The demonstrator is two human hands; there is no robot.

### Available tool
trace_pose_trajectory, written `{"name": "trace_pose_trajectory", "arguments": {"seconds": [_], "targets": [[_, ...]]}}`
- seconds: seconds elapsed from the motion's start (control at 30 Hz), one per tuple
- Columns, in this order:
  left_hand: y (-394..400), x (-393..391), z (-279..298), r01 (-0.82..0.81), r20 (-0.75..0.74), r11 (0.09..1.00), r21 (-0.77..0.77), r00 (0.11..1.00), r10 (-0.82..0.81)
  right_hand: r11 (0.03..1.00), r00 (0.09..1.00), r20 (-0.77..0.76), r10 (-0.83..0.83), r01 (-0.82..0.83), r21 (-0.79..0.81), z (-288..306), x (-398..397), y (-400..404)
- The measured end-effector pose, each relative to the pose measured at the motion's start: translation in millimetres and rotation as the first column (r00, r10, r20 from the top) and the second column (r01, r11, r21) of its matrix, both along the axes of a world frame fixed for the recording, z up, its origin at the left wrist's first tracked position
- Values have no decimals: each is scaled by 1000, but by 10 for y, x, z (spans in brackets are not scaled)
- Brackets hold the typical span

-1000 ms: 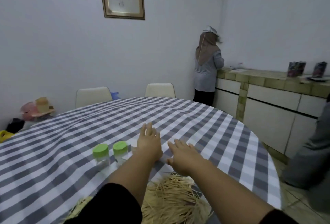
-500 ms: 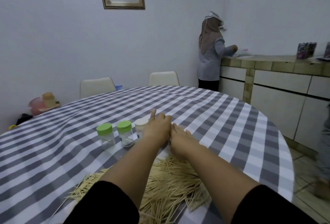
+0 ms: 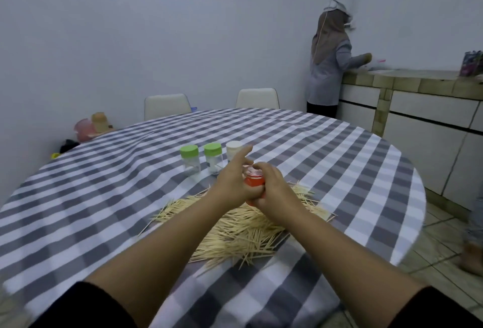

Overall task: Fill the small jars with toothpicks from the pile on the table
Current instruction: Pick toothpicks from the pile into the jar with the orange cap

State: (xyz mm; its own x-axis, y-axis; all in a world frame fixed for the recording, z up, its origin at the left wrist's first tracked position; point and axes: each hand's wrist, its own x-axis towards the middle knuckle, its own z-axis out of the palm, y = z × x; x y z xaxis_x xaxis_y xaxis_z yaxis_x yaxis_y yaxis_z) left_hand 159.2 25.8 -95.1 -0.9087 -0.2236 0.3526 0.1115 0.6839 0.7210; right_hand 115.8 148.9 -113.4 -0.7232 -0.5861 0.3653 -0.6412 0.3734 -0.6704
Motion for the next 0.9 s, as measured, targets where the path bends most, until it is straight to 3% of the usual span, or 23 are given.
{"name": "trace_pose_trajectory", "arguments": {"seconds": [0.2,0.4,0.57,0.73,0.9], "targets": [[-202,506,-249,-85,104,992,95,992,75,994,988,127,90,-81,-77,-124,430,-156],[-273,663,-418,-200,44,971,133,980,196,962,891,404,209,-114,-246,-137,534,-350],[-386,561,-534,-209,65,966,153,977,201,966,942,332,54,35,-257,-164,439,-567],[-630,403,-624,-256,107,941,220,965,238,984,969,239,67,-25,-176,-191,249,-776],[-810,265,-713,-241,130,939,246,968,215,979,986,163,37,-3,-204,-311,65,-885]]}}
